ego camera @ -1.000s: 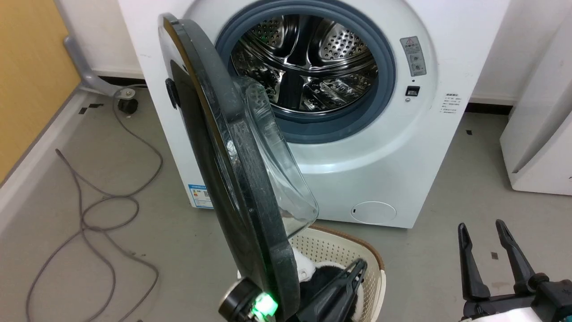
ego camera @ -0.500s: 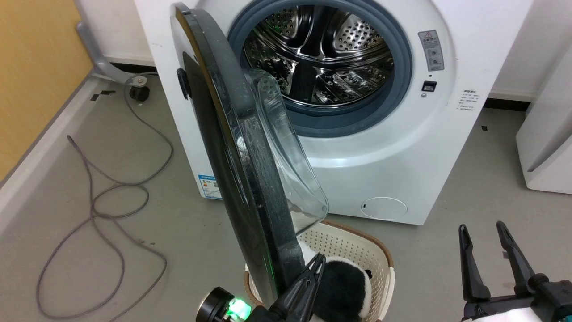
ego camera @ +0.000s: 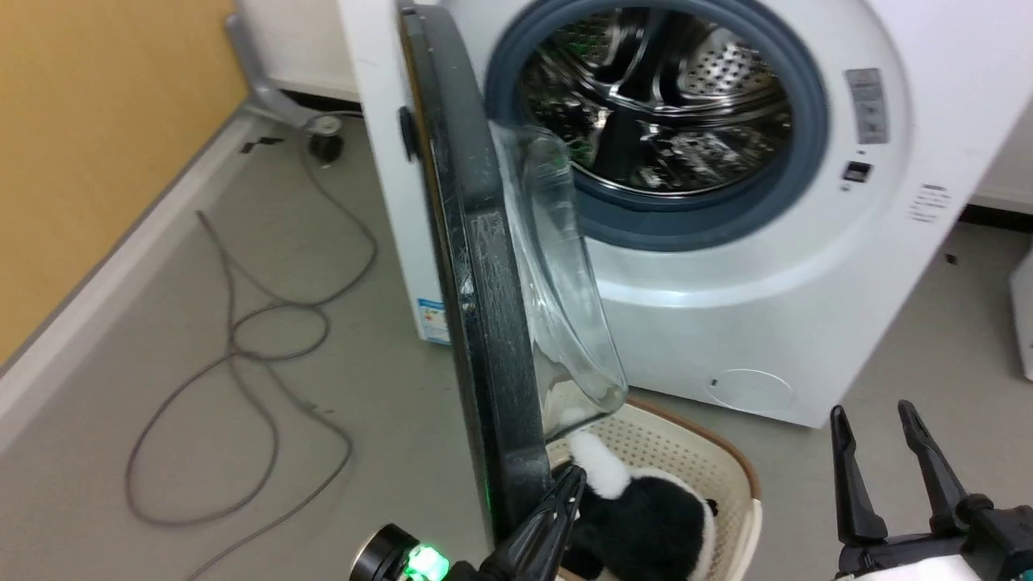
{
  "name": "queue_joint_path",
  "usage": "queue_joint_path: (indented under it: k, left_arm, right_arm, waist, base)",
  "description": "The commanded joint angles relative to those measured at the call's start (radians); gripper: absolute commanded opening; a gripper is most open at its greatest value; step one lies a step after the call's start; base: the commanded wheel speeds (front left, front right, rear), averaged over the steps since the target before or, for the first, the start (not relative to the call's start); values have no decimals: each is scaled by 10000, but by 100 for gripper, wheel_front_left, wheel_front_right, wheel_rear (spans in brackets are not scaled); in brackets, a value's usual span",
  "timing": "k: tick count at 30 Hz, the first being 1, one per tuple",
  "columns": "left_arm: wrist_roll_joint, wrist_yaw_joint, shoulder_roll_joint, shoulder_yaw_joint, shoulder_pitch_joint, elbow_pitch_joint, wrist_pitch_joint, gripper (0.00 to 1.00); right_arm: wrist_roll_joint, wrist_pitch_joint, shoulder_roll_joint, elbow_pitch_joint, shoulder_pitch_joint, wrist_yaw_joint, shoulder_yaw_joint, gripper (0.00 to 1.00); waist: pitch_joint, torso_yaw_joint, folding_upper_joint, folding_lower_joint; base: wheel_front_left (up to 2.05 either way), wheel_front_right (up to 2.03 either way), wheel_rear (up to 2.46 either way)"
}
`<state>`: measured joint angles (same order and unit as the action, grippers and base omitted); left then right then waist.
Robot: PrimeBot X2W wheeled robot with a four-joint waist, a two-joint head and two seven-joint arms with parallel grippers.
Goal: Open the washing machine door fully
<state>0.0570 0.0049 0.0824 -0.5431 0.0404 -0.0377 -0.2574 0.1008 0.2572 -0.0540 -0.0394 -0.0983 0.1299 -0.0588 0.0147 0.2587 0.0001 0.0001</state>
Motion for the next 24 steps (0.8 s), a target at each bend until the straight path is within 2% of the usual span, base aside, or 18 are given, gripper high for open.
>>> queue_joint_path:
  k: [1,14,24]
  left_arm:
    - [-13,116,159,165,143,-137,-44,0]
    - [64,304,464,493,378,-376,-44,0]
    - [368,690,681,1331,339,-201,-44,0]
  right_arm:
    - [120,45,37,0,-41,8,-1,100]
    - [201,45,37,67,-6,8,55,100]
    - [155,45,38,139,176,8,187,100]
  waist:
    - [87,452,-1,-1]
    - [367,2122,-1,-1]
    - [667,2769,-1,-1]
  base:
    - [0,0,0]
    - [0,0,0]
    - [0,0,0]
